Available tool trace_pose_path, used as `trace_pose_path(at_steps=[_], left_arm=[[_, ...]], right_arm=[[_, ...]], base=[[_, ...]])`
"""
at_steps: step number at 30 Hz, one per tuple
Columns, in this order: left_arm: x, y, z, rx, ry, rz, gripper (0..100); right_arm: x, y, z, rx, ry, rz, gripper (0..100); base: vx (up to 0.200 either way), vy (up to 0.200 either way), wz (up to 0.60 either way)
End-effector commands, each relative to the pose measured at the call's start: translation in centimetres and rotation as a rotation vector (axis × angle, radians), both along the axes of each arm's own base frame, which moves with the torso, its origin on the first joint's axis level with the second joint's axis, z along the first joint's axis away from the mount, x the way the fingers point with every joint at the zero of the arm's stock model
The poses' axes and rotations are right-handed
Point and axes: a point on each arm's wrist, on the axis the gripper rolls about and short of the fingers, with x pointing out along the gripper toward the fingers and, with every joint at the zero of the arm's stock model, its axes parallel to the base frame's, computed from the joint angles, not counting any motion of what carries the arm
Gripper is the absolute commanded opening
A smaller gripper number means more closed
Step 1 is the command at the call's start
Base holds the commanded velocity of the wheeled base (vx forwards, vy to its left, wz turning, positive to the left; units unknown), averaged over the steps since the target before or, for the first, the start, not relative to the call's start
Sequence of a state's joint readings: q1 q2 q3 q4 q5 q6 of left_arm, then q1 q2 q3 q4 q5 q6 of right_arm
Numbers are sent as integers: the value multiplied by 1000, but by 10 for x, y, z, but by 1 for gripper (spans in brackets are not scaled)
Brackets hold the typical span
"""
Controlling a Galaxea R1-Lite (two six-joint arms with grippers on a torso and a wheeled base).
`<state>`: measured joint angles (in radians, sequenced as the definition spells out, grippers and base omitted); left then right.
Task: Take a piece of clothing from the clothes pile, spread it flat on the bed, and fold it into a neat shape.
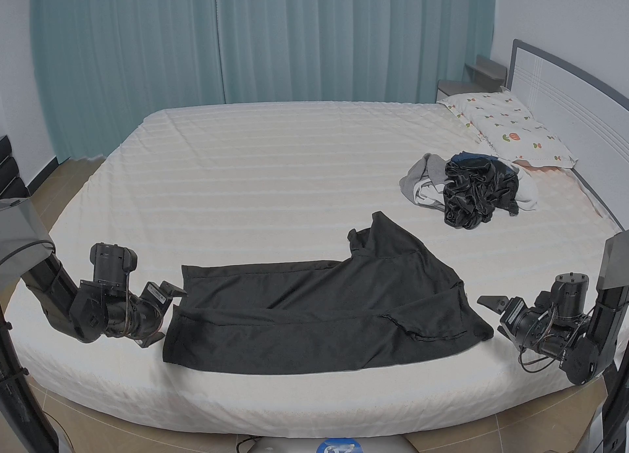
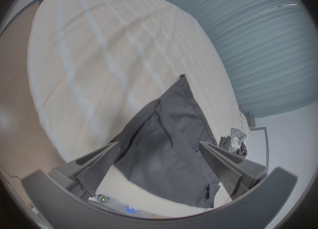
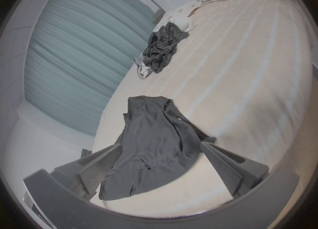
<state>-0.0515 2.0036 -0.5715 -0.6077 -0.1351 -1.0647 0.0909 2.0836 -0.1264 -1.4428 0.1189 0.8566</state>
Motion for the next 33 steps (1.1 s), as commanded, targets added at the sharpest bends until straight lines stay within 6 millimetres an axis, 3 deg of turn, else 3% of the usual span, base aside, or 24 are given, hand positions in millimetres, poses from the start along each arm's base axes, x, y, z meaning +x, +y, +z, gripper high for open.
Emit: trace_pose_path(at_steps=[1,9,16,21,27,33], left_arm=[[-21,-4,0,-17,16,-20,100],[-35,-20,-9,-32,7,-92,100],[-35,-28,-17,-32,33,-120,100],[-47,-31,-20,-8,61,-128,100],[-55,-37,-19,16,61,-151,100],[-52,-36,-20,43,57,-125,100]], right_arm=[[-18,17,9,-24,-10,17,100],[-34,43,24,103,-21,63,100],[-33,30,37,169,-72,28,100],[-26,34,25,298,15,48,100],[-18,42,4,294,47,59,100],[-8,44,-8,291,72,43,100]], base=[[0,0,0],[0,0,0],[0,0,0],[0,0,0],[0,0,0],[0,0,0]])
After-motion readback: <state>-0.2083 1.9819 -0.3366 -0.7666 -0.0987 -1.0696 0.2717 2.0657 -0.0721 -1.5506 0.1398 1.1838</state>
